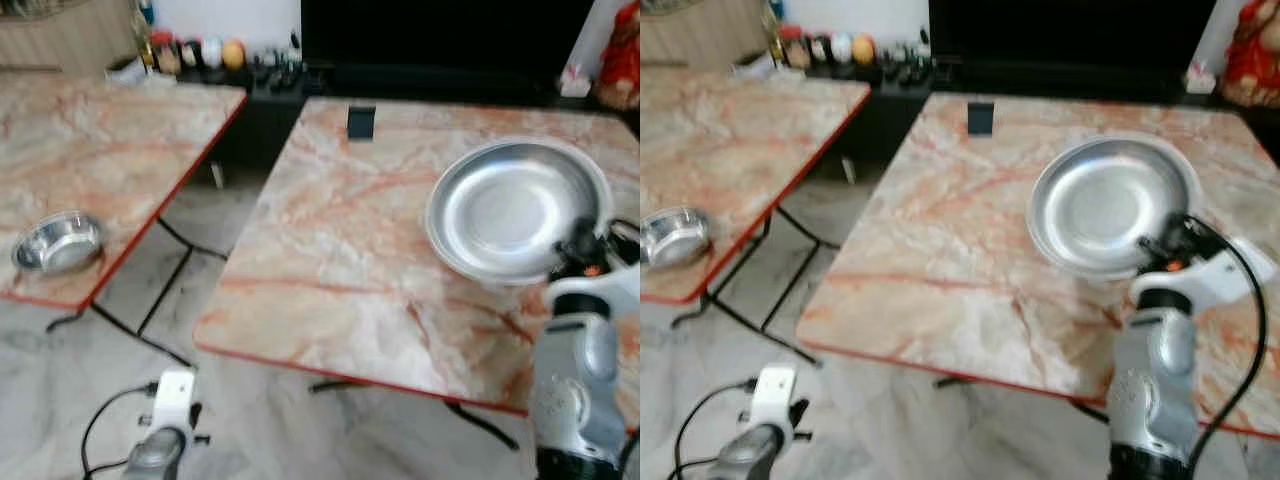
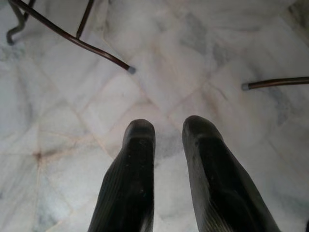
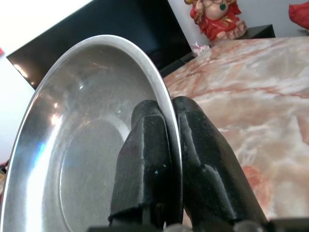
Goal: Setting the table
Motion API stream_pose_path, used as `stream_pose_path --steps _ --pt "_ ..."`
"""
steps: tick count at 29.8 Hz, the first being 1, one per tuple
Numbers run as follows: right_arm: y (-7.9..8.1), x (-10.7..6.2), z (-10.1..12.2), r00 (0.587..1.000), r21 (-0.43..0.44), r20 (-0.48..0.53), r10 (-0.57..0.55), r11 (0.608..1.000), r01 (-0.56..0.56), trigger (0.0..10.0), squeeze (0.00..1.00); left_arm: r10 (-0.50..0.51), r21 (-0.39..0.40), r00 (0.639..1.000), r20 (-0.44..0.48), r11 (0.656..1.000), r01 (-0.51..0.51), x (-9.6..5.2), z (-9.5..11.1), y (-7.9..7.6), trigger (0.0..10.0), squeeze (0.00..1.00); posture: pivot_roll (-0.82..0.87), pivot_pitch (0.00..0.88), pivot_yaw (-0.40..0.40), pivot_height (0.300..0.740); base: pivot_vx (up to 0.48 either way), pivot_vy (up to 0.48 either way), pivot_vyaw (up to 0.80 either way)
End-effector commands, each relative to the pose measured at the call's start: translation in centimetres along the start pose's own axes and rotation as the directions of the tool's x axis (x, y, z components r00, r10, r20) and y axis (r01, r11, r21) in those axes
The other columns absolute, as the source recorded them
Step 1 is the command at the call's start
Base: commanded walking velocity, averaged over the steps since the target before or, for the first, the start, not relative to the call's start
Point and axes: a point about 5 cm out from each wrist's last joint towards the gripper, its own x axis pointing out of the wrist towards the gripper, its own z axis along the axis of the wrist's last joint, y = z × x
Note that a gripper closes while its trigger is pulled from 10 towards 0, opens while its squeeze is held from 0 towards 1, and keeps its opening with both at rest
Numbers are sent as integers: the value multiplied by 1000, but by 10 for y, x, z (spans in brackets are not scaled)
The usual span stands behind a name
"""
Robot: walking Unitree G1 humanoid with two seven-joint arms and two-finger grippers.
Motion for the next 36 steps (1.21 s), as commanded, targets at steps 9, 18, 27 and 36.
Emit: stream_pose_path --steps 9,18,27,36 --pt "-24 -4 -8 974 -51 -139 -180 983 175 10000 0 -11 -7 1000 -18 1000 11 0 -3 -4 10000 0 -28 0 25 740 0 0 0" --pt "-38 -11 -25 910 12 -275 -311 945 327 10000 0 -13 -6 1000 -17 1000 13 0 -2 -4 10000 0 -27 0 25 740 0 0 0" --pt "-45 -19 -39 853 -27 -379 -359 926 378 10000 0 -15 -4 1000 -17 1000 15 0 -2 -4 10000 0 -25 0 25 740 0 0 0" --pt "-60 -29 -43 792 -125 -411 -452 888 442 10000 0 -18 -4 1000 -18 1000 18 0 -2 -5 10000 0 -31 0 29 740 0 0 0"
